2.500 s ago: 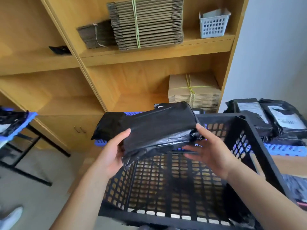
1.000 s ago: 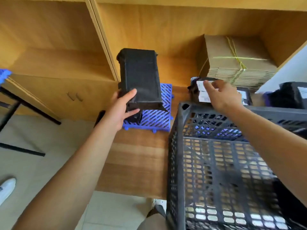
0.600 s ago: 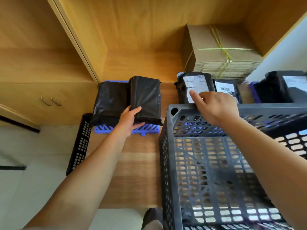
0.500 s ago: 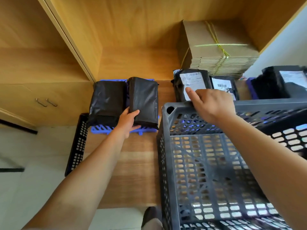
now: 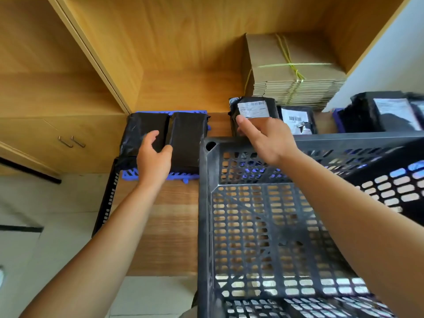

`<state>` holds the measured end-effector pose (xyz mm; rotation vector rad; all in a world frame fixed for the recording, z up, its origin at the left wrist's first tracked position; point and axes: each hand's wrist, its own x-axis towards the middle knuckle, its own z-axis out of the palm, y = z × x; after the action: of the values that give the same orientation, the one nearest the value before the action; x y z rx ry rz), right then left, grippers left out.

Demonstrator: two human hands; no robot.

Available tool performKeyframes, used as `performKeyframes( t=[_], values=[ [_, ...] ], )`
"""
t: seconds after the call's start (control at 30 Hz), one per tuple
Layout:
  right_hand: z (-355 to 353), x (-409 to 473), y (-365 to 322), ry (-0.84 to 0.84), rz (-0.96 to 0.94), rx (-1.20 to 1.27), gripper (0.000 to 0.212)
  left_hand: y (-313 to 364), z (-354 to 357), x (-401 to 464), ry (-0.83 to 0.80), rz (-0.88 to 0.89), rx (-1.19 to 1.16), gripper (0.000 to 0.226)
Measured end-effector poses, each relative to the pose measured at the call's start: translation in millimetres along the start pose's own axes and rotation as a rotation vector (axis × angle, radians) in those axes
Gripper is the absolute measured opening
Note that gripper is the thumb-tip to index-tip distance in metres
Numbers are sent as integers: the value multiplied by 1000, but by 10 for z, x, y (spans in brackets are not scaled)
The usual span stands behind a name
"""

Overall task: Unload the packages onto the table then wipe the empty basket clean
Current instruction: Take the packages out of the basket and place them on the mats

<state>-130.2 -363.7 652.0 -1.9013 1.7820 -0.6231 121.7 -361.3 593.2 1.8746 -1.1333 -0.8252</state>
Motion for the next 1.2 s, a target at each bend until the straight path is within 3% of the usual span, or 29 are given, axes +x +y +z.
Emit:
performKeyframes(
  t=[0.1,0.2,0.27,0.4,0.47,0.6,0.67,0.8,0.9,0.97,1.1,1.2],
  values=[
    [-241,-57,112,-27,25,401,40,372,-84,-398,68,244,-44,38],
    [-605,-352,288,56,1,455,18,809,57,-975,-17,425,-66,28],
    [-903,-646,502,84,6,444,17,1054,330,-1413,-209,473,-44,26],
    [-1468,-1241,1123,106,49,274,17,1254,1148,-2241,-840,358,190,24],
    [-1662,-1522,1440,159,54,147,16,1271,1543,-2603,-1060,352,352,41],
    [-1871,-2002,2055,261,20,-17,11,1251,2227,-3187,-1269,518,630,85],
    [-1881,-2172,2309,272,-8,-59,11,1217,2519,-3413,-1253,535,661,97],
    [-1825,-2252,2509,314,-50,0,17,1211,2798,-3623,-1046,534,575,106],
    [-1829,-2234,2510,336,-36,26,18,1237,2894,-3662,-1039,331,390,108],
    [-1808,-2243,2503,331,-52,-18,18,1288,2934,-3746,-1024,163,254,95],
    [-1770,-2259,2503,290,-59,-114,14,1451,2985,-3869,-1041,-157,43,37],
    [-1776,-2260,2508,289,-62,-139,14,1509,3039,-3868,-995,-231,74,50]
  ],
)
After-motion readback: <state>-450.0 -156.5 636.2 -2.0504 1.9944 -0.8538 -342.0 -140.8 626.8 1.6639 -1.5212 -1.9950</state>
